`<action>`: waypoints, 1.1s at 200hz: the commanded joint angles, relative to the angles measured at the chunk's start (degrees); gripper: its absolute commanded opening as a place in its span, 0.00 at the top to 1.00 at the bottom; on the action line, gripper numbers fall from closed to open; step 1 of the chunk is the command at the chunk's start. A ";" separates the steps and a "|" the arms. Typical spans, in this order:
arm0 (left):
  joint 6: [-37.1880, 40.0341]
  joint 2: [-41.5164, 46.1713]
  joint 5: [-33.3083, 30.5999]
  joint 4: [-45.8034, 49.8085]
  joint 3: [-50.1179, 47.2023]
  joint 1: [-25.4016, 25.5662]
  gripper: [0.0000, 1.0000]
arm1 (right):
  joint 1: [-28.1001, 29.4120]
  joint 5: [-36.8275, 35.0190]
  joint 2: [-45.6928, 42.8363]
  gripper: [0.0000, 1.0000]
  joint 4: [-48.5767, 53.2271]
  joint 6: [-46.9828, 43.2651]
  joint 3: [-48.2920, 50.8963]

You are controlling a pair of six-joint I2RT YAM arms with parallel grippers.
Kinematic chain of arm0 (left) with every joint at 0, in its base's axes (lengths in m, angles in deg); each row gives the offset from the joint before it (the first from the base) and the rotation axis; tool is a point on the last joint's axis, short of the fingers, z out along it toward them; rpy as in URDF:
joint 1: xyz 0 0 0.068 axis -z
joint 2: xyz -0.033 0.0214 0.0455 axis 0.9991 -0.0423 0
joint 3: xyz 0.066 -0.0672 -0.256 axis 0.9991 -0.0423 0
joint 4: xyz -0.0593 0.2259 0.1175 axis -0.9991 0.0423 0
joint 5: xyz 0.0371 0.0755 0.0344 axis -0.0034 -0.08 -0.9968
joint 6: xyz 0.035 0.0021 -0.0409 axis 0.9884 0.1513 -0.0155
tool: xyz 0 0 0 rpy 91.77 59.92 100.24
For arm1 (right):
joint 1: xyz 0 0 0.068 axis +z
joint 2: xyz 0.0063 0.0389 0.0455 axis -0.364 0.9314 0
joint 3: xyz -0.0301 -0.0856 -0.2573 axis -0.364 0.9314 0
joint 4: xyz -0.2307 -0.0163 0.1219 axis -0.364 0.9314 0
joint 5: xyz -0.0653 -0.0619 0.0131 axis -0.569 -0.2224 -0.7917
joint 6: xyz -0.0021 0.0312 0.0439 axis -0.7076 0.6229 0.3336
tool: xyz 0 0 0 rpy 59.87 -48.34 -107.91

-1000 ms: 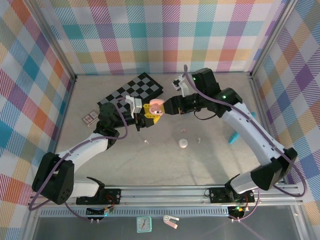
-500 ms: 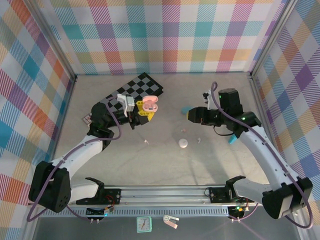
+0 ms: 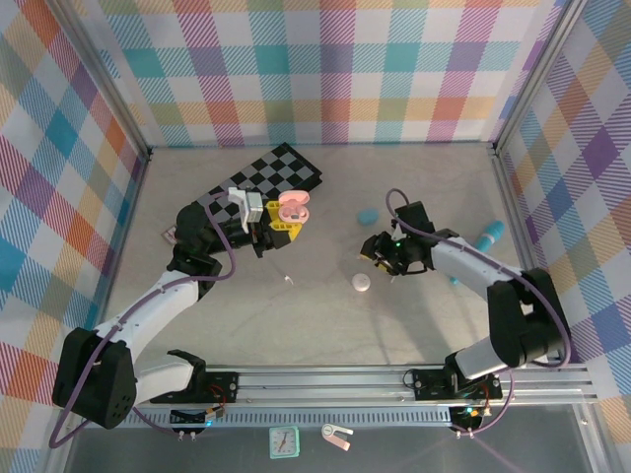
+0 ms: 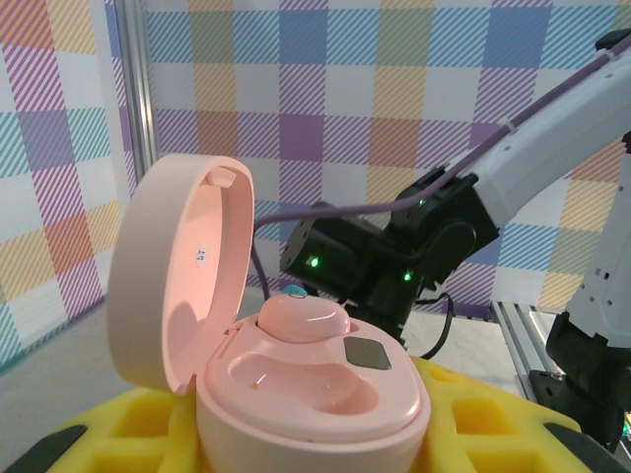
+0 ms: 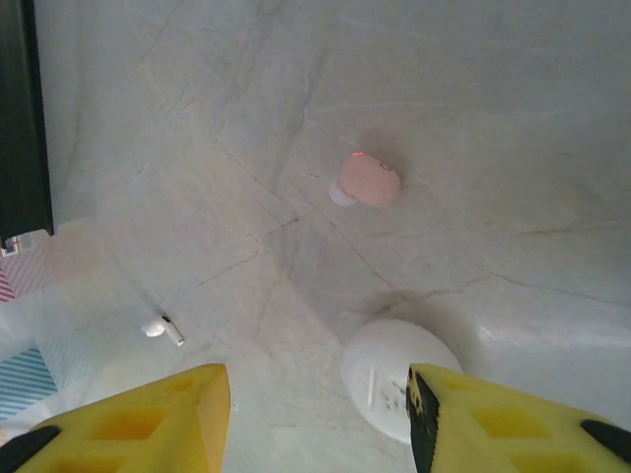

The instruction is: Insert the wireless bluetooth earbuds into the charging case

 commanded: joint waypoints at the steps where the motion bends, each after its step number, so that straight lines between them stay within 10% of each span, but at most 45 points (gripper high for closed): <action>1: 0.78 1.49 0.33 -0.61 -0.60 -0.41 0.70 | 0.84 -0.32 2.77 0.50 -4.91 2.50 -0.81; 220: 2.31 3.54 -0.78 3.05 -0.78 -0.41 0.70 | 0.54 -5.71 19.21 0.55 1.09 -3.49 -15.48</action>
